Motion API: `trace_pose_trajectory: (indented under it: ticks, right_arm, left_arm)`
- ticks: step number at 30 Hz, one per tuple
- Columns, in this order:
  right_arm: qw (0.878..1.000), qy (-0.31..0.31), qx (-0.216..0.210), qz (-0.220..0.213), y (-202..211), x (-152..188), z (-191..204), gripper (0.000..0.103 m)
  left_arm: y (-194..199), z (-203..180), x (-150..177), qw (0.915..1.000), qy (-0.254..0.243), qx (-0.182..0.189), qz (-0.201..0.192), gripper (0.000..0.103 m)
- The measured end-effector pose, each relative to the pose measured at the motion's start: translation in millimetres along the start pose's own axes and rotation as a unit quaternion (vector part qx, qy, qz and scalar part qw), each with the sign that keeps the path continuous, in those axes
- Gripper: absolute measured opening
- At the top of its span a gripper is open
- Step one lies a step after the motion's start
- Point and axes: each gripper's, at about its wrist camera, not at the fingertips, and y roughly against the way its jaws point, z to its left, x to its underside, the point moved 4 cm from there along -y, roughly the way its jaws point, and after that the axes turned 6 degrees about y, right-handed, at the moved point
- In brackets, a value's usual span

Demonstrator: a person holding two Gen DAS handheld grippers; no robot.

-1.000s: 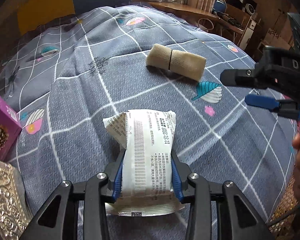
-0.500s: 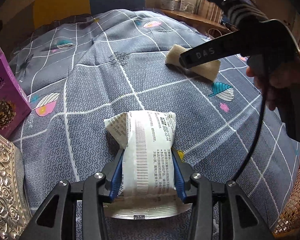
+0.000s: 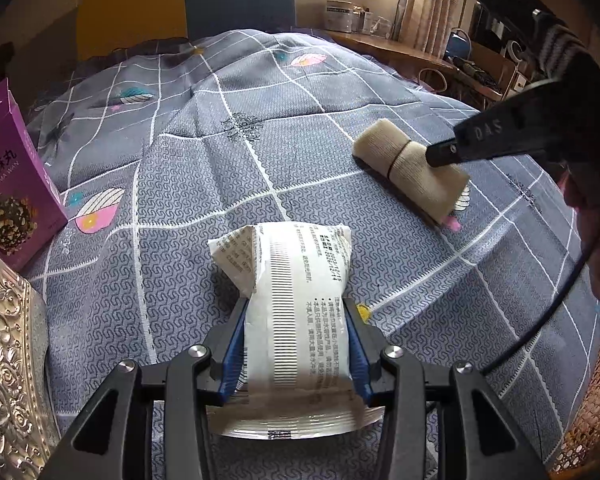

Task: Organize soft objects
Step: 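Carry the receipt packet over the gold tray with the left gripper while the right holds the roll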

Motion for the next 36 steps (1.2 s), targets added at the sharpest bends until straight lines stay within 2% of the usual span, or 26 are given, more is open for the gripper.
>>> trace_pose_trajectory:
  ticks: [4, 6, 9, 12, 13, 14, 16, 19, 22, 25, 28, 32, 36]
  right_arm:
    - [0.999, -0.032, -0.025, -0.005, 1, 25, 1, 0.005]
    - [0.998, -0.045, -0.051, 0.002, -4, 31, 0, 0.005]
    - [0.994, -0.068, -0.08, 0.001, -10, 32, -8, 0.008]
    - [0.992, -0.082, -0.092, -0.002, -10, 32, -12, 0.01]
    - [0.992, -0.086, -0.098, 0.0, -10, 33, -12, 0.017]
    - [0.991, -0.089, -0.105, 0.003, -11, 33, -12, 0.033]
    - [0.99, -0.086, -0.111, -0.001, -10, 34, -8, 0.046]
    - [0.993, -0.069, -0.099, -0.002, -11, 35, -3, 0.045]
    - [0.997, -0.04, -0.061, -0.01, -11, 34, 0, 0.015]
    - [0.998, -0.029, -0.053, -0.013, -12, 34, 3, 0.008]
    - [0.998, -0.028, -0.05, 0.003, -20, 35, 1, 0.008]
    - [0.998, -0.031, -0.053, 0.003, -23, 34, -2, 0.008]
    - [0.998, -0.033, -0.053, 0.002, -23, 33, -2, 0.008]
  left_arm:
    - [1, -2, 1, 1.0, -0.004, -0.005, -0.003, 0.045]
    - [1, -1, 2, 1.0, -0.003, -0.005, -0.003, 0.045]
    - [2, -2, 3, 1.0, 0.0, -0.006, -0.005, 0.044]
    - [3, -3, 4, 1.0, -0.001, -0.007, -0.006, 0.045]
    - [4, -4, 4, 0.9999, -0.001, -0.007, -0.007, 0.045]
    - [3, -4, 4, 0.9999, -0.001, -0.007, -0.007, 0.045]
    - [4, -6, 5, 0.9999, -0.002, -0.009, -0.008, 0.045]
    - [5, -6, 5, 0.9999, -0.005, -0.012, -0.009, 0.045]
    - [5, -5, 4, 0.9998, -0.007, -0.015, -0.009, 0.045]
    - [5, -5, 4, 0.9997, -0.01, -0.019, -0.008, 0.044]
    - [7, -4, -1, 0.9998, -0.002, -0.021, 0.008, 0.042]
    - [11, 1, -6, 0.9996, 0.002, -0.022, 0.015, 0.041]
    - [31, 5, -23, 0.9997, 0.007, -0.021, 0.007, 0.041]
